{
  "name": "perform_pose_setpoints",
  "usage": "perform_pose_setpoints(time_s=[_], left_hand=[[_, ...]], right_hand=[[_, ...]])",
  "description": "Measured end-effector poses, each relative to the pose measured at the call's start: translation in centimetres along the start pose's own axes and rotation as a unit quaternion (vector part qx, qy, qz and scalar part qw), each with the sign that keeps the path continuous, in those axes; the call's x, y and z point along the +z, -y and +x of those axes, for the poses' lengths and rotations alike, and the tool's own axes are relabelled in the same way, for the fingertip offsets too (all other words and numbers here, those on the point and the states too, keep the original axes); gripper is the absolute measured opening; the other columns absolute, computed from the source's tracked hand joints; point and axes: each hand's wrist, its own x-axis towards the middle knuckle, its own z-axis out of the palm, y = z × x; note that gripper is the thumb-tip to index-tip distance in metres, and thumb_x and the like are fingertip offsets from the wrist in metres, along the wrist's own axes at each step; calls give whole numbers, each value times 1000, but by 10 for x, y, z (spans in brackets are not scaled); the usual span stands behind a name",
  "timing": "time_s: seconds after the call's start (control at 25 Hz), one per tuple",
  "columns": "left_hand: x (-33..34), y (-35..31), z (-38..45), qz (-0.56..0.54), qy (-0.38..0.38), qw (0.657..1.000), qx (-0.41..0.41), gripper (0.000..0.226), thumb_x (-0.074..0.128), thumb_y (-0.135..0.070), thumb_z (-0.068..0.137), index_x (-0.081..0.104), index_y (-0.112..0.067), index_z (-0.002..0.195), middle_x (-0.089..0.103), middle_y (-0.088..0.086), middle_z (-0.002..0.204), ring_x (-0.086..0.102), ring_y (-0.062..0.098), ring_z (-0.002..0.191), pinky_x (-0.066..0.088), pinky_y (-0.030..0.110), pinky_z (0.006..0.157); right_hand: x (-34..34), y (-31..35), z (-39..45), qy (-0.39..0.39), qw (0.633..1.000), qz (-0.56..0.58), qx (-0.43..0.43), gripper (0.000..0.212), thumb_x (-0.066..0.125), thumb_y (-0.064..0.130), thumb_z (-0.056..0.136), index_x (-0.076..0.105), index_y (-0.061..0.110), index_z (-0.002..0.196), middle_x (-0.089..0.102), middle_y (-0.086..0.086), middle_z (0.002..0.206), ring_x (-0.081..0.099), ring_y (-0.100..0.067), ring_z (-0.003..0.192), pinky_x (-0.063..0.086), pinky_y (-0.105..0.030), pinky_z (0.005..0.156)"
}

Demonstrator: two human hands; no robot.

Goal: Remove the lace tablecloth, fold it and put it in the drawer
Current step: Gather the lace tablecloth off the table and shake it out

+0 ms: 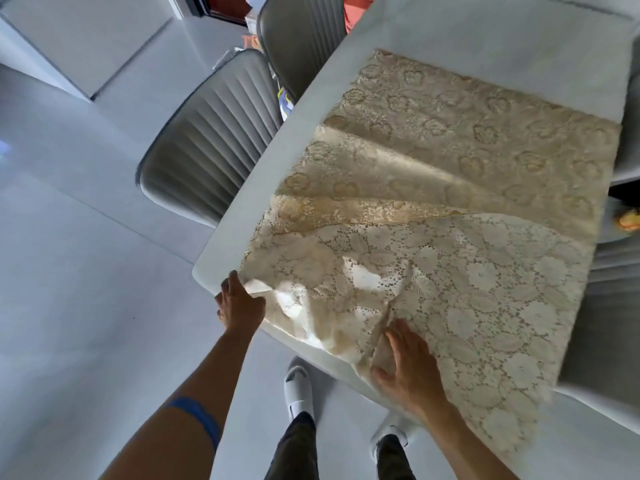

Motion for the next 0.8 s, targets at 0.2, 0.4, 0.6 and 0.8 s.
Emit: perform_pose_setpoints(time_s=[0.2, 0.4, 0.6, 0.8], left_hand=[[-19, 10, 44, -149, 118, 977, 96, 15, 75, -26, 83, 67, -13, 82, 71, 4, 80, 64, 24, 83, 48, 31, 71], [-101, 30, 100, -128, 198, 970, 59, 30, 75, -35, 82, 66, -13, 64, 65, 11, 58, 63, 15, 54, 39, 27, 58], [-95, 15, 84, 53, -11, 996, 66, 45, 70, -36, 79, 52, -13, 113, 62, 19, 114, 56, 41, 110, 42, 50, 93], [-29, -62, 14, 187, 13, 939, 290, 80, 66, -21, 80, 24, -21, 147, 6, 12, 162, 6, 35, 148, 4, 61, 116]], right_hand=[[9, 19, 2, 8, 998, 3, 55, 105, 55, 77, 72, 16, 30, 158, 1, -1, 168, 13, -32, 153, 32, -47, 116], [5, 24, 7, 69, 995, -9, 70, 103, 56, 75, 76, 7, 36, 157, -13, 6, 167, 2, -30, 154, 31, -50, 116], [6, 54, 6, 86, 996, -22, 32, 86, 57, 61, 84, 17, 35, 155, -7, 6, 168, 9, -27, 153, 29, -47, 117], [-22, 36, -7, 26, 995, 70, 71, 70, 59, 37, 91, 28, 30, 153, 10, 6, 167, 24, -20, 149, 30, -39, 118]])
